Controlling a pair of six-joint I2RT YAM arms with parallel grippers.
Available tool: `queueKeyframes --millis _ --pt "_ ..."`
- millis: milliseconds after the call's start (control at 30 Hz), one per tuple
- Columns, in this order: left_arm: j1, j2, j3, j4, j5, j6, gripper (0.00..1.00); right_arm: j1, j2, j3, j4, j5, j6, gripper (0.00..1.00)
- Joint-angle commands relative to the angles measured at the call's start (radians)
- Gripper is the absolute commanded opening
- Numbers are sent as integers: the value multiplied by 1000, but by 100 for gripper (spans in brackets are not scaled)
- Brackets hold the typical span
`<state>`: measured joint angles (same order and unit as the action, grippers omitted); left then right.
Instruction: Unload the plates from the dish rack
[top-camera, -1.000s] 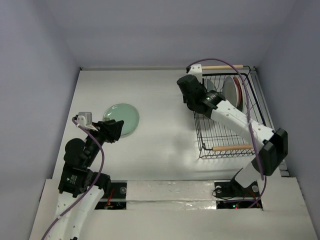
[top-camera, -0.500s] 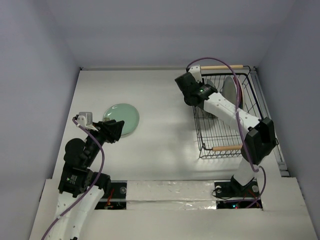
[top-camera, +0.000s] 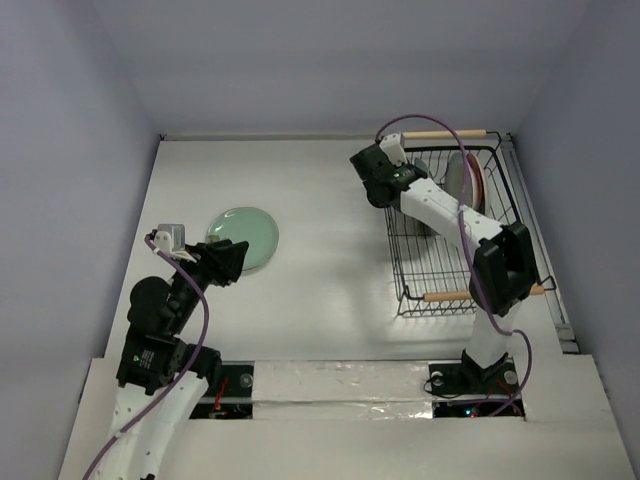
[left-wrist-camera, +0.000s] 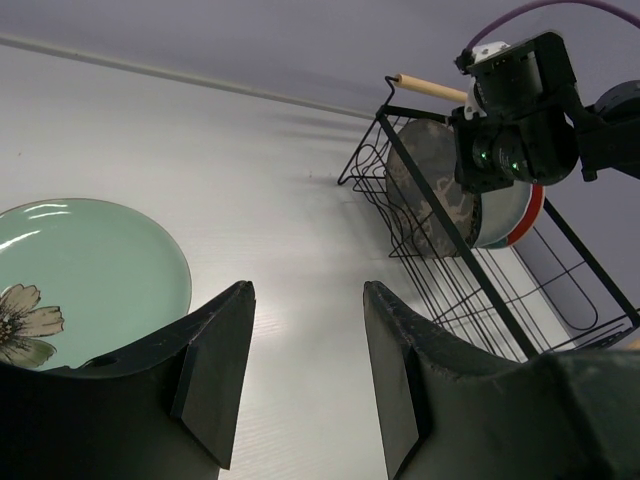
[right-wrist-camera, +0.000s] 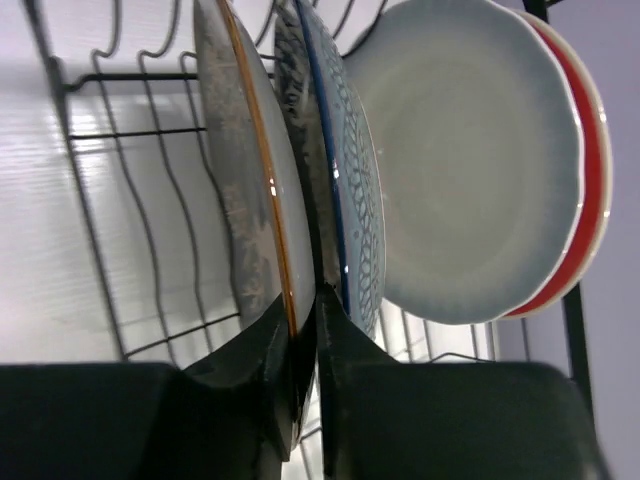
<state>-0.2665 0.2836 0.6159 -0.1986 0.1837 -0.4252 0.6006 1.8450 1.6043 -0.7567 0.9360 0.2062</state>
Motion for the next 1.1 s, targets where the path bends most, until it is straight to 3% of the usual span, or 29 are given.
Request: queueKeyframes --millis 0,133,467,633,800,867,1067 --pt "6 -11 2 59 13 -1 45 -13 -9 83 4 106 -8 12" --pt "6 -9 1 65 17 -3 45 -13 -76 118 42 145 -79 0" --pt "6 -12 -1 64 16 -3 45 16 -207 201 60 133 -102 0" --pt "6 -14 -2 64 14 -3 45 44 -378 189 121 64 -77 0" --pt "6 -12 -2 64 14 -3 45 67 -526 129 223 -123 -16 0" --pt "6 -11 -1 64 14 -4 45 77 -579 67 307 -294 51 0" --pt "6 -6 -1 61 10 -6 45 97 -535 -102 566 -679 286 0"
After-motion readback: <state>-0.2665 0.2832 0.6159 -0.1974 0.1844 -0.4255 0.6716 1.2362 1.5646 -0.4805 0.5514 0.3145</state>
